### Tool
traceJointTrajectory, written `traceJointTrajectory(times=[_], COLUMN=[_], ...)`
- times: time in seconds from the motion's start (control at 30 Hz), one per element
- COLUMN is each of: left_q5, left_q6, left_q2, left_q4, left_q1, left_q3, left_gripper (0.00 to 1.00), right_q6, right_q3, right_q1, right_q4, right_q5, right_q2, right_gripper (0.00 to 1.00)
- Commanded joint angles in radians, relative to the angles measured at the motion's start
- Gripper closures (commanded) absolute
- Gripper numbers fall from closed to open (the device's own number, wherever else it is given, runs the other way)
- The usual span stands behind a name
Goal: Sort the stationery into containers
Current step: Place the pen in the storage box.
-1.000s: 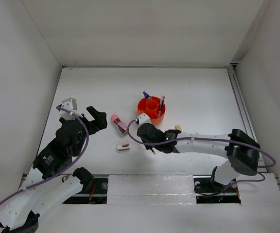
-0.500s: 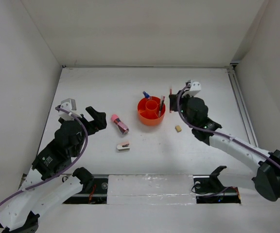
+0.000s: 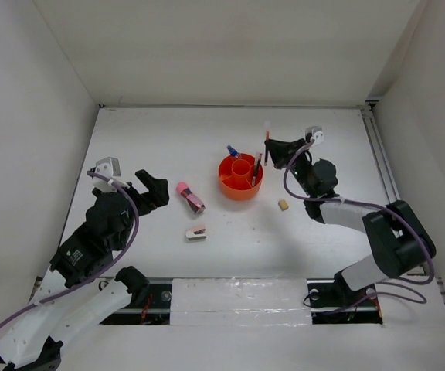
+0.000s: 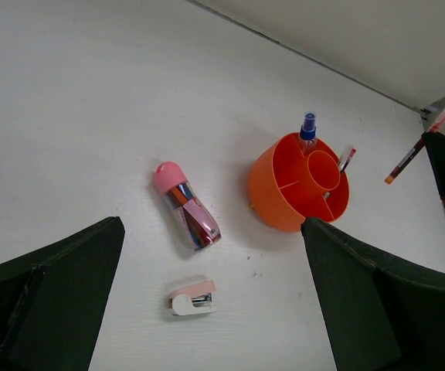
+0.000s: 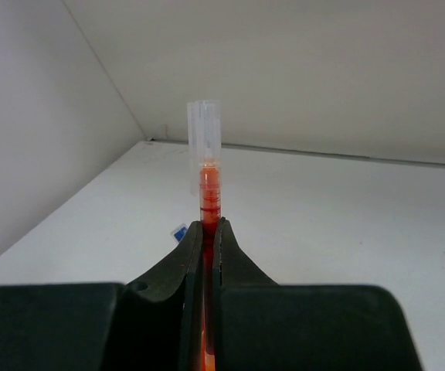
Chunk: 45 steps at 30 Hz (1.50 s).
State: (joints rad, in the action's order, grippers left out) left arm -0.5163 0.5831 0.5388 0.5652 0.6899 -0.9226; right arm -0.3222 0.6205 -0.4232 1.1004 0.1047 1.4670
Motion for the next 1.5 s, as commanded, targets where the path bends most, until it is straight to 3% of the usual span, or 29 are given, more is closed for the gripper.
traceJointTrajectory(times=[0.0,0.1,0.43,1.0,1.07,1.17,1.2,1.3,1.47], left_q5=[-0.005,-0.005,-0.005,-0.005,-0.005,-0.005,-0.005,-0.005,-0.005], left_q6=[-0.006,-0.006,-0.006,-0.015,-0.016,-0.016,-0.016,-0.016,-0.016], left_q2=[-0.008,0.001,0.001,0.01,0.01,0.01,0.01,0.01,0.01], left_q4=[-0.028,-0.028,-0.028,-0.037,-0.037,-0.037,-0.037,-0.037,-0.037], left_q1=[0.0,0.0,0.0,0.0,0.0,0.0,0.0,0.0,0.0], left_q3=[0.01,0.01,0.01,0.01,0.01,0.01,0.01,0.01,0.01], left_gripper=[0.01,0.01,0.01,0.01,0.01,0.01,0.01,0.01,0.01], right_q6=[-0.061,-0.119,-0.14,-0.149,-0.149,-0.149,-0.149,-0.149,-0.149], right_q3=[-0.025,-0.038,-0.047,-0.056,-0.067,-0.067,-0.067,-0.076,-0.096], right_q1=[0.029,0.04,0.04,0.04,0.04,0.04,0.04,0.031,0.021], right_q4=[0.347,0.465,0.573,0.645,0.674,0.687,0.696,0.705,0.668], right_q5=[0.113,0.141,0.141,0.161,0.161,0.173,0.184,0.184,0.184], right_q2=[0.048,0.111,0.219,0.282,0.291,0.291,0.282,0.271,0.173], right_gripper=[1.0,1.0,1.0,1.0,0.92,0.66,0.44,0.36,0.09])
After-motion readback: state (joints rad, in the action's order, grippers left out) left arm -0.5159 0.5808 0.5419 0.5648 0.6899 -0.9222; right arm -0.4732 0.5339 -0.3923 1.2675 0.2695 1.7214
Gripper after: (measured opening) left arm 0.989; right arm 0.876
